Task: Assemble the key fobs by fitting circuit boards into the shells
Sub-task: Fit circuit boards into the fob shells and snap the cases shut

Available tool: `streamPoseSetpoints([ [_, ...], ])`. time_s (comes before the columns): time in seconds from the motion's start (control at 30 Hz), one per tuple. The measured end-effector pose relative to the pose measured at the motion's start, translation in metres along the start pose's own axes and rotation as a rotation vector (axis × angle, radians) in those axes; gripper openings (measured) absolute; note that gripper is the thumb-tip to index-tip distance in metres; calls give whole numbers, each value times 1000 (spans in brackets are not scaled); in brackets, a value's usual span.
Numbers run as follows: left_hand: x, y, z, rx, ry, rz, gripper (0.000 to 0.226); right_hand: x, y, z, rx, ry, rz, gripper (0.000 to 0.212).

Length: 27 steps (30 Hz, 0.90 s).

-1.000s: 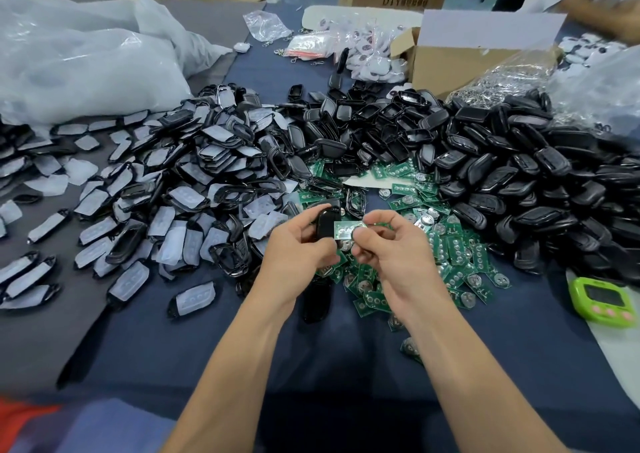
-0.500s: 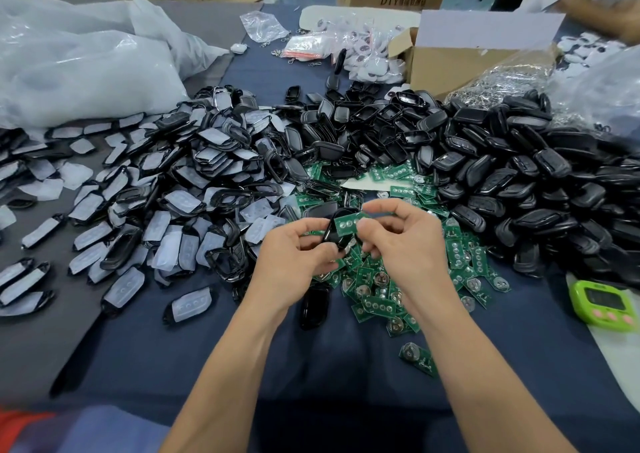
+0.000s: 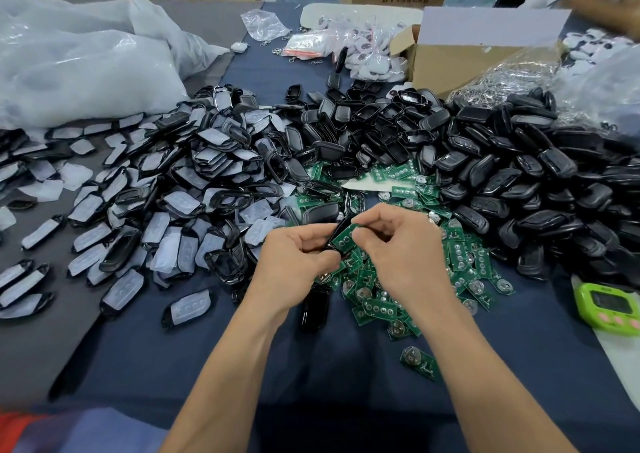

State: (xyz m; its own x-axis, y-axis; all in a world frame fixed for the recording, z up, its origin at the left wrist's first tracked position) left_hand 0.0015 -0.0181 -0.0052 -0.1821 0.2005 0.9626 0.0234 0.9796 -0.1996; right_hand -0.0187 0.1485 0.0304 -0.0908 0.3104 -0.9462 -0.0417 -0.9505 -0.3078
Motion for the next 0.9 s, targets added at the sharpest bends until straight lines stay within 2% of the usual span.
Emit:
streamPoseSetpoints([
  [0.23, -5, 2, -2, -41, -4, 3, 48, -17, 6, -6, -24, -132, -189, 13],
  [0.43, -12, -4, -2, 26, -59, -37, 34, -21, 12, -7, -74, -125, -281, 10],
  [0.53, -15, -8, -1, 70, -103, -54, 29, -22, 11, -8, -16, -143, -410, 27],
  [0.6, -19, -10, -1, 98, -133, -63, 26, -13, 7, -8, 11, -77, -418, 34],
  [0.67, -20, -10, -1, 92, -139, -67, 27, 3, 10, -7, -39, 42, -257, 25],
  [0.77, -18, -10, -1, 42, -85, 91, 33, 13, 18, -11, -107, 115, -58, 15],
  [0.83, -9, -7, -1, -37, 27, 374, 28, 11, 22, -11, -148, 90, -69, 17],
  [0.9, -2, -3, -3, -94, 107, 556, 38, 6, 29, -9, -205, 57, -111, 18],
])
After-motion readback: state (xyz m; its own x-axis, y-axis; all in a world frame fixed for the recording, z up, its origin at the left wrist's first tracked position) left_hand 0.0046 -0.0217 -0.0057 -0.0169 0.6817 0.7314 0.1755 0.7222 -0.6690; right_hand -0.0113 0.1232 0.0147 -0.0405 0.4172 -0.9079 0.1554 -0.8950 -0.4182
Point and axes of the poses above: each hand's wrist, its own z-axis towards the middle knuckle, its own y-axis out of the palm, x = y × z, the point moved 9 cm from there along z, towards the middle knuckle, and after that the axes turned 11 degrees about z, right-handed, at the moved point
